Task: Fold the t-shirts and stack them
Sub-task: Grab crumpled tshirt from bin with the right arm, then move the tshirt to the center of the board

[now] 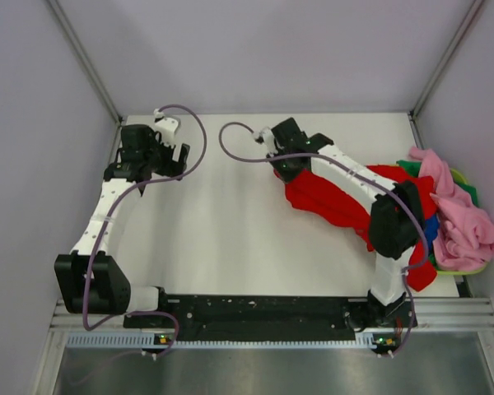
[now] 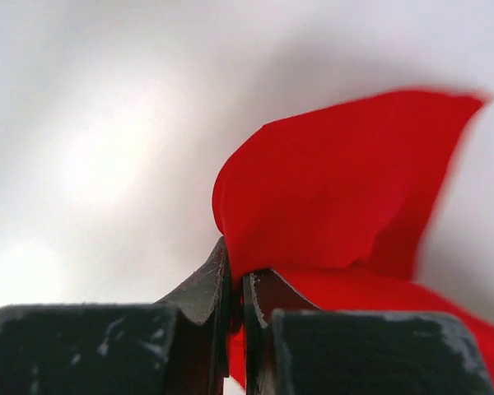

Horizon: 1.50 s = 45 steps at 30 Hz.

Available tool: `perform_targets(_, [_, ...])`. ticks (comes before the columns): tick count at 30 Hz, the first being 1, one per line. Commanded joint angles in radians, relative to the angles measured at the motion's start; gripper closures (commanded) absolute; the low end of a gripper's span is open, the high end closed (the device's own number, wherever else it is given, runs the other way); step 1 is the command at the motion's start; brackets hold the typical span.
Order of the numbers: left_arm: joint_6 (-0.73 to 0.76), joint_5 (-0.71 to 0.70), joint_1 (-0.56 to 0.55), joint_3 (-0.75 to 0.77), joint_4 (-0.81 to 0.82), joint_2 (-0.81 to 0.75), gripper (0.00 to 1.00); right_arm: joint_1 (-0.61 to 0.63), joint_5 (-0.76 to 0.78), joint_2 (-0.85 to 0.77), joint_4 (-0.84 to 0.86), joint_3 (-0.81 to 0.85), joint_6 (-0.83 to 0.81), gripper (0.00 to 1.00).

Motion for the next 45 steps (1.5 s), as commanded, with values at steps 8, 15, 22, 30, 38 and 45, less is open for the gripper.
perform_targets(8, [-0.056,-0.271,0.022,0.038,0.105,-0.034,0.01,0.202,-0.774,-0.328,0.366,0.623,0.02,1.0])
perform_targets(15, [-0.033,-0.349,0.06,0.041,0.122,-0.077,0.01,0.127,-0.498,-0.31,0.505,0.553,0.204,1.0])
perform_targets(22, [0.039,-0.401,0.065,0.048,0.131,-0.076,0.01,-0.113,-0.432,-0.166,0.479,0.283,0.416,1.0])
perform_targets(30, [0.088,-0.29,0.065,0.037,0.036,-0.026,0.01,-0.311,-0.165,0.115,0.278,0.259,0.364,0.47])
perform_targets(38, [0.228,-0.105,0.065,-0.018,-0.137,-0.042,0.05,-0.221,-0.018,-0.036,0.18,0.129,0.182,0.24])
perform_targets(45, [0.358,0.04,0.063,-0.077,-0.433,-0.043,0.08,0.061,-0.171,-0.112,0.227,-0.093,-0.046,0.25])
